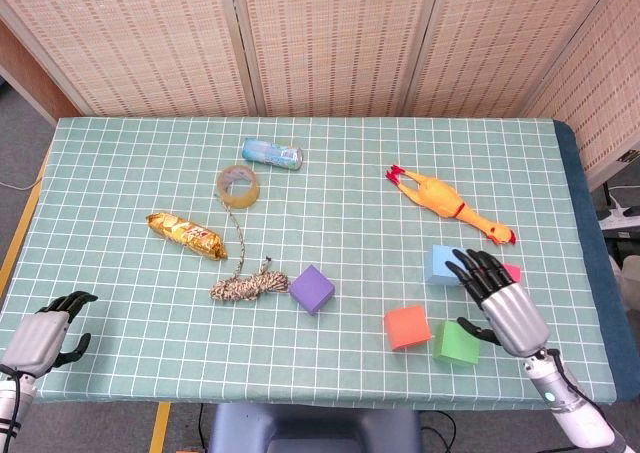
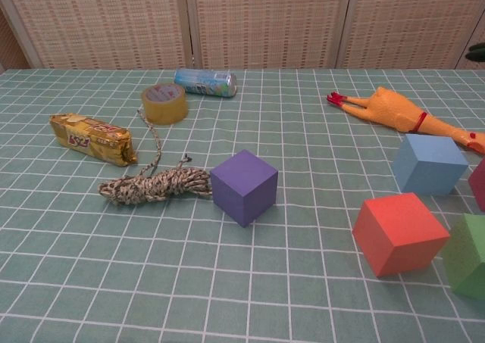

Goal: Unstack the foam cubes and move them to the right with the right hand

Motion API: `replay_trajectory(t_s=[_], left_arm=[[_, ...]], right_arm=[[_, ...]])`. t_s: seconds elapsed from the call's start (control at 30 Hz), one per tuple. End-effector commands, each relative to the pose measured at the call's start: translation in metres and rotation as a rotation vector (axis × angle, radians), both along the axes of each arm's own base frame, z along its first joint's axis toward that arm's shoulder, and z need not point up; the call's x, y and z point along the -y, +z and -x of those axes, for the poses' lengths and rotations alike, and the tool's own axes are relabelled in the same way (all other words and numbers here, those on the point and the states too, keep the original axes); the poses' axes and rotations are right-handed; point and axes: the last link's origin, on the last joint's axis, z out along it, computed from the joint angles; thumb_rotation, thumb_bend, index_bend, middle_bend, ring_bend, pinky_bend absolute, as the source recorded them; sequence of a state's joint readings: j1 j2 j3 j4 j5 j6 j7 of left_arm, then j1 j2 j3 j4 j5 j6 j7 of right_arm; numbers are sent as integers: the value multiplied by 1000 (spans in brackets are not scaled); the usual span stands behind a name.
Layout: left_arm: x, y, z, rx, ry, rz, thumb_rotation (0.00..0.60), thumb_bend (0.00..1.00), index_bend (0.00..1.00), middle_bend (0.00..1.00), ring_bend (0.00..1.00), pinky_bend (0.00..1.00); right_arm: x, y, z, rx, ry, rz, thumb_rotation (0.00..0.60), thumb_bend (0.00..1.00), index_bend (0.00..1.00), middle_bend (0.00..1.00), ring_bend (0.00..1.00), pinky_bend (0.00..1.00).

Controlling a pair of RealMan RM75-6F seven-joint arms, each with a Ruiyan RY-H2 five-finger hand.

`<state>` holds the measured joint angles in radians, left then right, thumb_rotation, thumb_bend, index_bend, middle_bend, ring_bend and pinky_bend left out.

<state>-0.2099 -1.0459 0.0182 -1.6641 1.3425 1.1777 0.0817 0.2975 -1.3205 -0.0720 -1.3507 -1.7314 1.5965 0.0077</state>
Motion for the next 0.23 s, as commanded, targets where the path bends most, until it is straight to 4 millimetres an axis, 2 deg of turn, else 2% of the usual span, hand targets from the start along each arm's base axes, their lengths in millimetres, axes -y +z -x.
replay_trajectory(t_s=[0.03,0.23], left_arm=[[0,1,0,2,-1,-3,600,463,213,169,191,370],[-1,-2,-1,0,-3,3,600,465,213,170,191,372]], right_arm=[[-20,19,33,-170,-149,294,600,83,0,0,0,106],[-31,25,45,-200,-270,332,600,83,0,0,0,106]])
